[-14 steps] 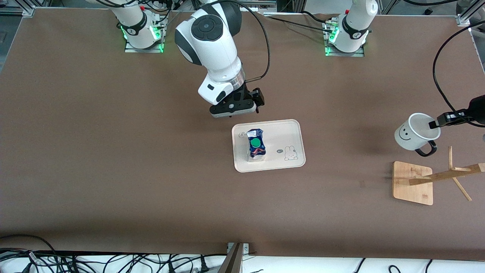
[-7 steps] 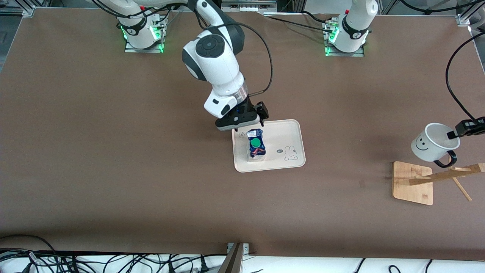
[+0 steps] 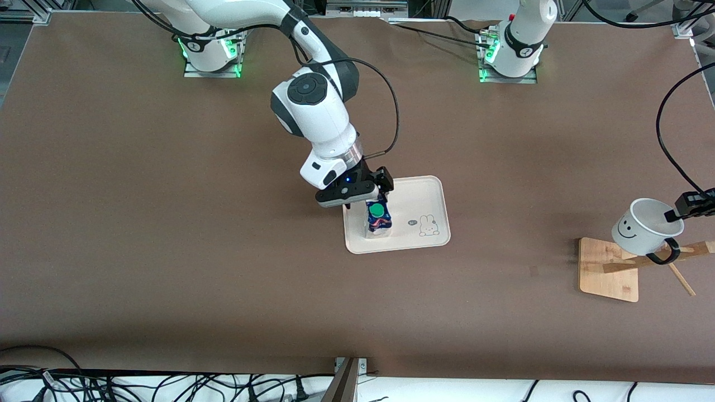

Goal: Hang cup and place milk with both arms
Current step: 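Hang the mug handle on the stand peg with the left gripper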

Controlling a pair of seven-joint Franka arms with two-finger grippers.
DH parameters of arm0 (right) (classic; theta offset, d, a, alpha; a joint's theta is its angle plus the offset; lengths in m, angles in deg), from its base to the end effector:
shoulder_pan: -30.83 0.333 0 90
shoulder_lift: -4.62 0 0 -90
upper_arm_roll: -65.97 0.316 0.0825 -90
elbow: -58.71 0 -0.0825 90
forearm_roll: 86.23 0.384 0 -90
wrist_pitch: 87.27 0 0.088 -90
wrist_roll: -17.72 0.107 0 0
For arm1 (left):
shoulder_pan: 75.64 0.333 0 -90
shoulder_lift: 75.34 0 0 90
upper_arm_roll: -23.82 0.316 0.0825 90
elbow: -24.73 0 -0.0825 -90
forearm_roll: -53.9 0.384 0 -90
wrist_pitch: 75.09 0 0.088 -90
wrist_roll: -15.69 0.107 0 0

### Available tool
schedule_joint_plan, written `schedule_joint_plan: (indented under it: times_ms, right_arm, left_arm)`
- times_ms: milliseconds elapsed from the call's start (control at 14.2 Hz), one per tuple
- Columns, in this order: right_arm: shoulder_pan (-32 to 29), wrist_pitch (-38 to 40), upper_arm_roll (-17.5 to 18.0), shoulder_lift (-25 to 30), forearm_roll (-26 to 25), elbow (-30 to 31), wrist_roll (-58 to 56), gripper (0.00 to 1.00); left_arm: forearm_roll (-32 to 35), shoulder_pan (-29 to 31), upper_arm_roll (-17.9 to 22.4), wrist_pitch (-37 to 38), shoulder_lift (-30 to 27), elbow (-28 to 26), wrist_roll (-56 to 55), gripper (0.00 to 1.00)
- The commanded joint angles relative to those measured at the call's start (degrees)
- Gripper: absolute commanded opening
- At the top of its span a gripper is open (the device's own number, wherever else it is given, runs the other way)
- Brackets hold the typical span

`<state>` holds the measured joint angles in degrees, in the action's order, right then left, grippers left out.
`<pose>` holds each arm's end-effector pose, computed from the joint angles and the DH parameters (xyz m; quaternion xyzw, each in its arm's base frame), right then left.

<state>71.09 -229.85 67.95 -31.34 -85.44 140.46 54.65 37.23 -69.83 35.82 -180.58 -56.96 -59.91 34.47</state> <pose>0.5633 0.5035 0.3749 -0.9758 -0.0354 -0.1568 0.1484 0.6432 0.1636 0.5034 0.9936 0.0208 0.0578 0.0949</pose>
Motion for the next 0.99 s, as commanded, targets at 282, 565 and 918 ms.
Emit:
schedule_joint_plan:
  times_ms: [282,565,918]
  right_arm:
    - [0.5,1.3,0.8,-4.7,-0.3,-6.4,-0.6,1.0]
    - [0.2,13.7,0.8,-6.8,-0.3,-12.8,-1.0,1.0]
    - [0.4,13.9,0.8,-7.8,-0.3,-13.5,-1.0,1.0]
  left_arm:
    - [-1.0,3.1,0.1,1.4,1.3,2.5,6.5,0.0]
    - [-0.8,3.8,0.2,1.4,1.3,2.4,10.5,0.0]
    - [-0.6,3.7,0.3,1.3,1.8,2.4,12.0,0.0]
